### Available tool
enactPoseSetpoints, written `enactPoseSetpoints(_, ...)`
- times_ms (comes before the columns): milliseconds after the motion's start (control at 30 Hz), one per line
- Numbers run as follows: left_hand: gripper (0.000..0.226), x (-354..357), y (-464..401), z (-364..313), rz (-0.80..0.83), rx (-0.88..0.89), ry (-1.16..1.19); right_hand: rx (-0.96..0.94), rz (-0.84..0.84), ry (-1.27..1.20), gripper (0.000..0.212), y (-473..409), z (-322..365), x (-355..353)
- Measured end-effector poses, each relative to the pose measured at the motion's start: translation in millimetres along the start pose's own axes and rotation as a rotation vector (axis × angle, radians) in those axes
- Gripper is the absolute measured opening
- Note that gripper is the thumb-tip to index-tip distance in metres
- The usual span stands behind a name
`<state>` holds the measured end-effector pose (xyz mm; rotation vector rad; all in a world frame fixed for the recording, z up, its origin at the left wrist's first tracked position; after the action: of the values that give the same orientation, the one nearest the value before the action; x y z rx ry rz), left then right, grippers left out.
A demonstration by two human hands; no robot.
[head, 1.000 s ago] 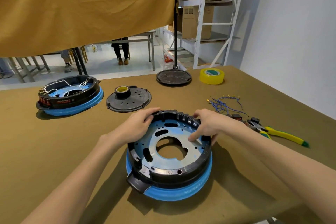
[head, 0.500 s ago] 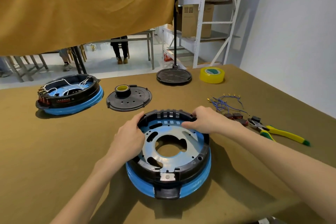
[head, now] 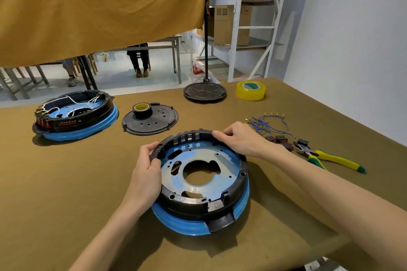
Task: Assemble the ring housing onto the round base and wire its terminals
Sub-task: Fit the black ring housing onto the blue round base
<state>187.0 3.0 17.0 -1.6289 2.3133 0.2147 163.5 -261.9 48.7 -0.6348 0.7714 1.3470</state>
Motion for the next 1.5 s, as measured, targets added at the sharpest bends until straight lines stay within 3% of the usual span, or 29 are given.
enactPoseSetpoints(367, 0.039, 2.4, 2.8, 5.9, -0.041, 0.006, 0.066, -0.025, 0.003, -0.049, 0.055, -5.0, -18.8, 3.0)
enactPoseSetpoints(533, 0.032, 12.1, 6.5, 5.0, -0.067, -0.016, 0.067, -0.056, 0.037, -0.053, 0.039, -27.6, -7.1, -7.0)
enactPoseSetpoints(767, 0.027, 16.5, 19.2, 4.7, -0.04, 0.026, -0.058, 0.056, -0.084, 0.08, 0.057, -29.6, -13.8, -2.3)
enactPoseSetpoints(1033, 0.028, 19.0, 10.6, 5.5, -0.021, -0.005, 0.02, 0.026, -0.124, -0.031, 0.064, -31.0, -8.5, -6.9)
enactPoseSetpoints(1333, 0.053, 23.4, 33.6, -9.8, -0.082, 0.02, -0.004, -0.071, -0.027, 0.059, 0.06, -42.6, 4.2, -4.3)
enactPoseSetpoints(1500, 0.041, 23.7, 32.6, -11.2, -0.093, 0.019, 0.015, -0.078, -0.009, 0.128, 0.056, -50.0, 8.2, -6.2)
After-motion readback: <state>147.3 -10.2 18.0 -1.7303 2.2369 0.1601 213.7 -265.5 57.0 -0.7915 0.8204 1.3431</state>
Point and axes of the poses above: each hand's wrist, its own y-axis away from the middle knuckle, its own x-axis out of the palm, z = x × y, the point moved 10 cm from there along -y, towards the middle knuckle, and after that the axes turned 6 degrees about z, right-handed, at the moved point
